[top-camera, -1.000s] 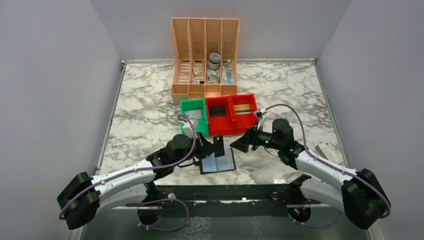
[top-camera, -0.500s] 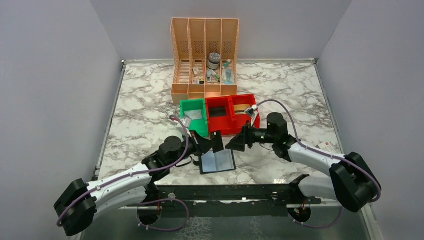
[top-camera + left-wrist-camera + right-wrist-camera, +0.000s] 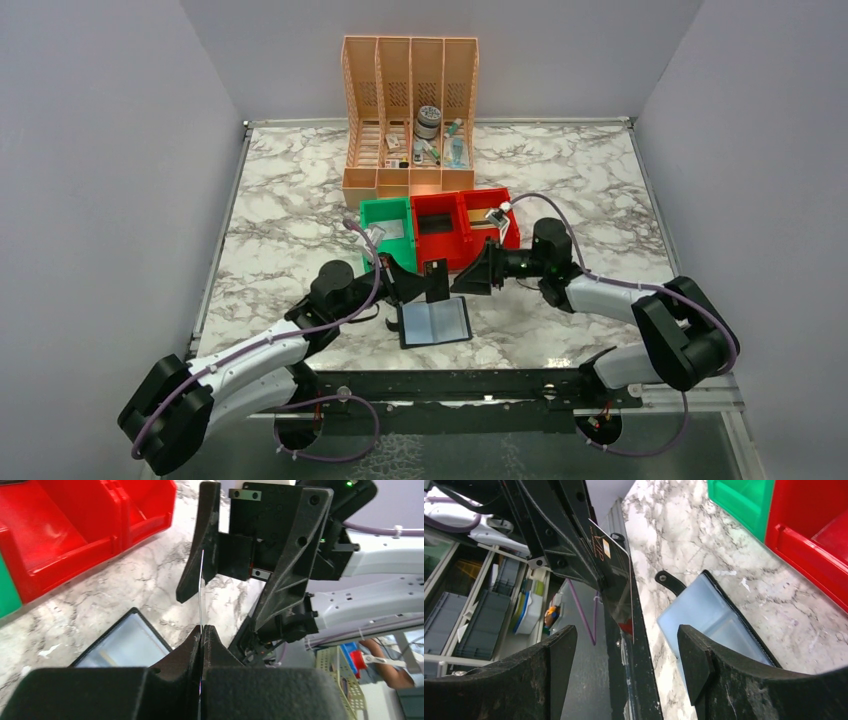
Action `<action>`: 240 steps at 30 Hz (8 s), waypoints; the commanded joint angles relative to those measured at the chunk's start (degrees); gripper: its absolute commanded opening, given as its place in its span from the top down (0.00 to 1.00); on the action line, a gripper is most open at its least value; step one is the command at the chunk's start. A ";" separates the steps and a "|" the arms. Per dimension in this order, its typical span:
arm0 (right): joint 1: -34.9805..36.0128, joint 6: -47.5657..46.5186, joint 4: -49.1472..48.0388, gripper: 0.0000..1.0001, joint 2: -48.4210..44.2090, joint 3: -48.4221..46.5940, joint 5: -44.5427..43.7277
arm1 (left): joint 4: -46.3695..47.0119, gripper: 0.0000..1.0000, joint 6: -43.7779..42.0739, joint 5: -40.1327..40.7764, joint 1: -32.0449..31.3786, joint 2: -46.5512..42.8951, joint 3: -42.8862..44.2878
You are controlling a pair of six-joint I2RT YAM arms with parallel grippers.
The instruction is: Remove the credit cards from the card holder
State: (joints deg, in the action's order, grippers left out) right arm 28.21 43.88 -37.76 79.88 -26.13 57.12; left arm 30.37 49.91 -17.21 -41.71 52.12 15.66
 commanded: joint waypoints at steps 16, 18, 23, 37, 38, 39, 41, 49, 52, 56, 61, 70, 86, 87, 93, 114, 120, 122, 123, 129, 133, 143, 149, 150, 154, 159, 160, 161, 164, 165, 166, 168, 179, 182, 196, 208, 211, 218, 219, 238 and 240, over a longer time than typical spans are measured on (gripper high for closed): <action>-0.09 2.71 -2.47 0.37 -1.38 -3.58 4.55 | 11.03 1.00 5.91 -7.22 1.15 1.52 0.64; -0.10 2.41 -2.24 0.37 -2.23 -3.26 3.92 | 11.09 1.00 6.01 -6.45 1.11 1.12 0.07; -0.14 3.81 -2.71 0.39 -3.30 -3.02 3.31 | 11.95 1.00 8.31 -6.19 1.11 -0.48 -2.15; 0.16 9.56 -8.09 0.39 -4.33 -3.69 6.03 | 12.70 1.00 13.16 -4.77 1.11 -6.58 -5.21; 0.29 9.57 -8.12 0.39 -4.25 -3.93 6.07 | 13.10 1.00 13.07 -4.98 1.09 -6.24 -5.10; 0.39 9.42 -7.98 0.41 -4.11 -4.07 6.14 | 13.33 1.00 12.96 -5.02 1.11 -6.05 -5.08; 0.63 9.57 -8.57 0.42 -3.78 -3.76 6.49 | 13.46 1.00 12.78 -4.55 1.07 -6.09 -5.10; 1.85 9.58 -9.48 0.38 -2.91 -3.64 6.54 | 14.55 1.00 11.71 -4.53 1.10 -2.70 -4.44; 2.60 9.65 -9.95 0.40 -1.06 -4.38 6.81 | 15.41 1.00 11.55 -4.61 1.11 -1.55 -4.29; 2.88 10.80 -11.58 0.44 0.88 -4.57 7.05 | 15.68 1.00 11.00 -4.72 1.11 -0.45 -3.55; 2.99 10.12 -9.75 0.48 1.19 -5.27 7.37 | 15.77 1.00 11.65 -4.38 1.11 -0.28 -3.30; 2.99 7.95 -3.46 0.56 -1.86 -6.07 5.41 | 15.97 1.00 12.37 -3.20 1.11 -0.47 -3.03; 2.95 10.34 -6.98 0.98 -2.31 -2.93 7.34 | 22.26 1.00 8.46 -9.57 1.11 1.72 -2.27; 2.99 9.09 -5.22 0.99 -3.13 -3.06 6.50 | 22.21 1.00 8.31 -9.57 1.11 1.75 -2.64; 2.91 2.08 5.18 0.99 -5.59 -5.01 2.17 | 22.19 0.88 8.45 -9.39 1.11 4.98 -3.48; 2.51 -23.19 29.86 0.99 -7.04 -16.52 -32.49 | -16.13 0.01 1.69 9.11 1.28 -10.09 -2.92; 2.76 -30.36 29.17 0.99 -2.78 -19.57 -40.41 | -21.67 0.01 -1.43 8.64 1.28 -11.43 -0.95; 3.70 -34.44 26.66 0.99 -1.21 -19.66 -40.96 | -23.76 0.01 -2.53 9.29 1.28 -10.85 0.19; 4.49 -37.41 25.83 0.99 -0.59 -19.74 -41.67 | -24.98 0.01 -3.13 9.64 1.28 -10.42 0.89; 9.78 -55.35 21.77 0.99 2.87 -20.18 -52.01 | -28.06 0.01 -4.96 9.25 1.28 -9.55 2.63; 11.70 -64.65 17.68 0.99 5.43 -19.68 -52.96 | -31.57 0.01 -6.13 9.91 1.28 -10.65 4.02; 11.91 -78.70 24.29 0.99 15.29 -27.24 -54.65 | -39.97 0.01 -7.54 14.68 1.28 -13.66 6.03; 11.96 -81.30 25.92 0.99 19.34 -30.68 -54.46 | -41.76 0.01 -7.76 15.13 1.28 -15.37 6.69; 11.96 -81.69 26.69 0.99 19.97 -31.45 -54.67 | -41.98 0.01 -7.85 15.21 1.28 -15.57 6.85; 11.96 -83.06 28.98 0.99 22.25 -34.28 -56.01 | -43.88 0.01 -8.54 15.80 1.28 -15.97 7.90; 12.17 -84.02 33.72 0.99 25.80 -38.46 -57.11 | -44.98 0.01 -9.11 16.53 1.28 -15.75 8.63; 12.28 -84.38 35.04 0.99 26.43 -39.16 -57.25 | -45.20 0.01 -9.25 16.65 1.28 -15.71 8.80; 12.48 -84.59 35.12 0.98 27.16 -39.69 -57.86 | -45.41 0.01 -9.34 16.74 1.28 -15.64 8.97; 13.00 -85.49 34.80 0.97 28.54 -40.17 -59.34 | -45.68 0.01 -9.47 16.95 1.28 -15.61 9.12; 13.01 -85.58 34.31 0.97 28.72 -40.21 -59.59 | -45.74 0.01 -9.48 17.00 1.28 -15.61 9.12; 13.07 -85.74 33.92 0.96 28.89 -40.30 -59.77 | -45.75 0.01 -9.48 16.99 1.28 -15.63 9.12; 13.15 -86.14 33.25 0.96 29.37 -40.40 -60.30 | -45.73 0.01 -9.48 16.91 1.28 -15.63 9.20; 13.45 -88.80 31.64 0.92 31.44 -40.64 -62.34 | -47.07 0.01 -9.48 16.72 1.28 -17.24 9.77; 13.45 -89.59 32.71 0.91 31.65 -41.35 -60.64 | -47.21 0.01 -9.31 16.73 1.28 -17.56 9.67; 13.45 -90.87 33.67 0.75 31.78 -41.39 -58.10 | -46.93 0.01 -8.95 16.51 1.28 -17.90 9.16; 13.45 -87.58 35.22 0.68 29.29 -40.55 -53.27 | -46.52 0.01 -9.02 15.34 1.28 -17.19 9.74; 13.45 -86.02 33.44 0.67 28.50 -39.56 -52.17 | -45.91 0.01 -8.89 14.43 1.33 -17.22 9.51; 13.45 -82.54 31.75 0.66 28.31 -39.65 -52.38 | -44.19 0.01 -8.85 12.79 1.28 -16.36 9.33; 13.44 -80.82 31.00 0.66 27.99 -39.63 -52.73 | -44.19 0.01 -8.86 12.55 1.28 -16.13 9.45; 13.98 -34.67 54.07 0.77 30.99 -49.04 -56.08 | -46.77 0.01 -7.99 13.63 1.28 -17.63 9.75; 14.07 -34.26 54.07 0.77 31.32 -49.07 -56.82 | -46.89 0.01 -7.90 13.78 1.28 -18.44 9.49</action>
State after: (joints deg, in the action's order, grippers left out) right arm 41.43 5.67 9.61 109.19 -74.19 2.15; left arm -15.49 41.54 -4.73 -40.82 35.40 23.38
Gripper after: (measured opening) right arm 0.231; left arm 0.992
